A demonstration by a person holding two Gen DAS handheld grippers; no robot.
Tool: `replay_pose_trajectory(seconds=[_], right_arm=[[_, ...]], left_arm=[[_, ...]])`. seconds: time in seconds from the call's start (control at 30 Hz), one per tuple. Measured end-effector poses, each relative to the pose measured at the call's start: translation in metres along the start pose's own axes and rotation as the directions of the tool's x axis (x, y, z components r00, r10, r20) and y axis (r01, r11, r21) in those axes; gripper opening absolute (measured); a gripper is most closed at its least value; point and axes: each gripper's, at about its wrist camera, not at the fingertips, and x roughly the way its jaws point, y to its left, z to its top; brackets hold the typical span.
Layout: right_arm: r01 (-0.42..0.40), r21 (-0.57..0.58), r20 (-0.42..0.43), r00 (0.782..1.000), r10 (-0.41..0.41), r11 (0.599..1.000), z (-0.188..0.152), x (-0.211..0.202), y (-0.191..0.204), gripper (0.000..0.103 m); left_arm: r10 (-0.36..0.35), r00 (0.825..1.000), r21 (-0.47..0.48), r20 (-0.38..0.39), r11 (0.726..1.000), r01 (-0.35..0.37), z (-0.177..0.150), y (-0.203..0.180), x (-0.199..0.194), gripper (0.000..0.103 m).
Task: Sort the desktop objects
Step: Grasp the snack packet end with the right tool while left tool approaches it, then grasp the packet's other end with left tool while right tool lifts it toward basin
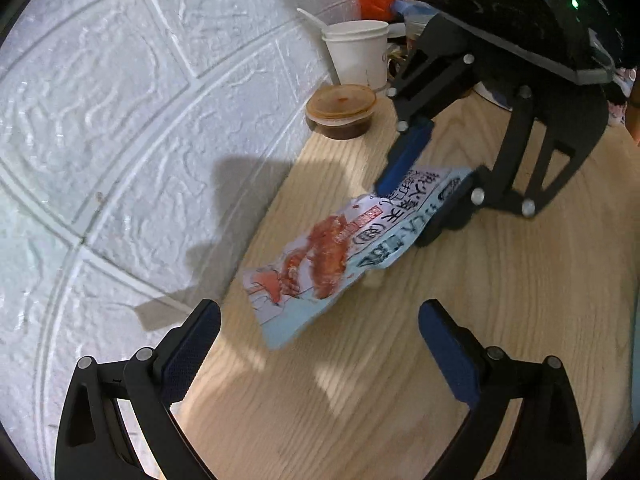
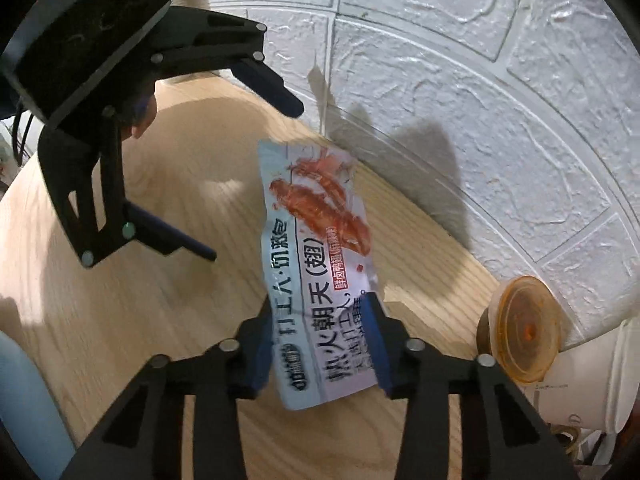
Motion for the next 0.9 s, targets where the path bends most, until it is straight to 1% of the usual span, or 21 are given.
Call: replay_pose_trajectory(seconds=[0.07,0.1,0.13,0.27,0.37,0.4,0.43,0.47,0.5,0.53,0.57,0.6,0.63,0.7,0.77,0.8,0.83,0.87,0.9], right_arm=[[-0.004,-0.013,-0.003,1.0,0.004,1.0,-0.002,-0.001,0.002,0.032],[-0.004,-0.021,-0.008,1.0,0.004,1.0,0.022,0.0,0.006,0.03],[0.001,-0.031,-0.009,1.0,-0.001,1.0,0.032,0.0,0.012,0.029],[-0.011,-0.045,-0.004,1.0,0.011,0.999,0.028,-0.006,0.028,0.027],[-0.037,-0.054,0.0,0.999,0.037,0.998,0.021,-0.004,0.03,0.025],[-0.048,-0.056,0.005,0.999,0.048,0.997,0.021,-0.006,0.032,0.023],[-0.058,-0.055,0.009,0.998,0.058,0.997,0.021,-0.007,0.033,0.018],[-0.067,-0.052,0.013,0.998,0.068,0.996,0.021,-0.009,0.034,0.018],[-0.07,-0.052,0.019,0.997,0.071,0.996,0.021,-0.011,0.036,0.017],[-0.079,-0.048,0.018,0.997,0.08,0.996,0.022,-0.012,0.036,0.016],[-0.079,-0.048,0.019,0.997,0.08,0.996,0.022,-0.012,0.038,0.015],[-0.078,-0.053,0.016,0.997,0.079,0.995,0.022,-0.012,0.04,0.013],[-0.074,-0.058,0.018,0.997,0.075,0.996,0.019,-0.014,0.04,0.012],[-0.078,-0.056,0.017,0.997,0.079,0.995,0.025,-0.008,0.029,0.012],[-0.076,-0.062,0.012,0.997,0.077,0.995,0.024,-0.008,0.031,0.012],[-0.073,-0.066,0.01,0.997,0.074,0.995,0.019,-0.007,0.038,0.012],[-0.074,-0.07,0.008,0.997,0.074,0.995,0.016,-0.009,0.038,0.011],[-0.069,-0.077,0.008,0.997,0.07,0.995,0.012,-0.012,0.042,0.011],[-0.068,-0.083,0.01,0.998,0.069,0.994,0.012,-0.015,0.044,0.011]], left_arm=[[0.016,1.0,0.01,-0.011,1.0,-0.016,-0.002,0.001,-0.002,0.1],[0.021,1.0,0.011,-0.013,1.0,-0.02,-0.002,0.001,-0.003,0.1],[0.022,1.0,0.009,-0.013,1.0,-0.022,-0.001,0.001,-0.004,0.1],[0.007,1.0,0.025,-0.001,1.0,-0.007,0.002,-0.008,-0.008,0.1],[0.006,1.0,0.073,-0.014,0.997,-0.005,0.001,-0.021,-0.004,0.1],[0.007,1.0,0.084,-0.018,0.996,-0.005,0.0,-0.024,-0.002,0.1],[0.003,1.0,0.088,-0.023,0.996,-0.001,-0.001,-0.027,-0.001,0.1],[-0.004,1.0,0.087,-0.026,0.996,0.006,0.005,-0.032,0.001,0.1],[-0.02,0.999,0.087,-0.027,0.996,0.022,0.005,-0.035,0.001,0.099],[-0.032,0.999,0.093,-0.026,0.995,0.034,0.004,-0.035,0.001,0.093],[-0.043,0.999,0.105,-0.024,0.993,0.046,0.003,-0.037,-0.002,0.079],[-0.051,0.999,0.123,-0.02,0.991,0.053,0.013,-0.047,0.002,0.071],[-0.051,0.999,0.139,-0.01,0.989,0.052,0.013,-0.054,0.001,0.062],[-0.03,1.0,0.161,0.0,0.986,0.029,0.012,-0.059,0.0,0.054],[-0.015,1.0,0.162,0.008,0.987,0.014,0.009,-0.059,-0.005,0.036],[-0.005,1.0,0.156,0.014,0.988,0.003,0.008,-0.058,-0.008,0.03],[-0.013,1.0,0.152,0.012,0.988,0.011,0.009,-0.057,-0.008,0.028],[-0.021,1.0,0.148,0.01,0.989,0.02,0.01,-0.054,-0.009,0.028],[-0.013,1.0,0.155,0.02,0.988,0.01,0.008,-0.058,-0.013,0.028]])
